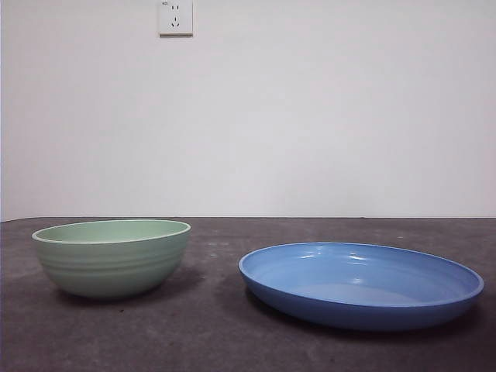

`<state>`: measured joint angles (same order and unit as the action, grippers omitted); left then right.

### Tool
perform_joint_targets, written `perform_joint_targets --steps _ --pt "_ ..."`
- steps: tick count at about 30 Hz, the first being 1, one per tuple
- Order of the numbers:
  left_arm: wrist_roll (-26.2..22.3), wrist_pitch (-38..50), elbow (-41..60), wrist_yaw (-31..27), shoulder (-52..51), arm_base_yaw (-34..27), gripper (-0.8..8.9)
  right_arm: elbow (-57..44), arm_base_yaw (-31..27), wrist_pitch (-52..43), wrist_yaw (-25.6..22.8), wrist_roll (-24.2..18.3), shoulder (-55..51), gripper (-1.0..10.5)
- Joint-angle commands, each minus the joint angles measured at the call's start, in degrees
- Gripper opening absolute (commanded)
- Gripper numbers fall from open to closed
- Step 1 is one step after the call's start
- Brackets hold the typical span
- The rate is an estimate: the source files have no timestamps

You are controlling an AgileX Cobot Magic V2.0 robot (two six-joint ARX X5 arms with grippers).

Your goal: Place the green bowl on the blue plate

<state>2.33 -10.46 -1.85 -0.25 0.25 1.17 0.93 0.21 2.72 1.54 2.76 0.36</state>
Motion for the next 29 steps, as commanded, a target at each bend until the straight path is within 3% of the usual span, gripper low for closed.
perform_joint_targets --steps 1,15,23,29 --pt "0.28 -0.24 1.18 -0.37 -0.04 -0.02 0.17 -0.28 -0.09 -0.63 0.17 4.59 -0.15 0.1" --pt "9.11 -0.63 -6.64 -0.33 6.62 1.53 0.17 2.21 0.57 -0.57 1.88 21.11 0.83 0.1" --pt "9.38 -2.54 -18.18 0.48 19.15 2.91 0.17 10.73 3.06 0.85 2.21 22.1 8.28 0.1" --pt "9.33 -7.26 -30.71 5.09 30.84 3.8 0.17 20.35 4.26 3.21 7.69 21.9 18.16 0.1"
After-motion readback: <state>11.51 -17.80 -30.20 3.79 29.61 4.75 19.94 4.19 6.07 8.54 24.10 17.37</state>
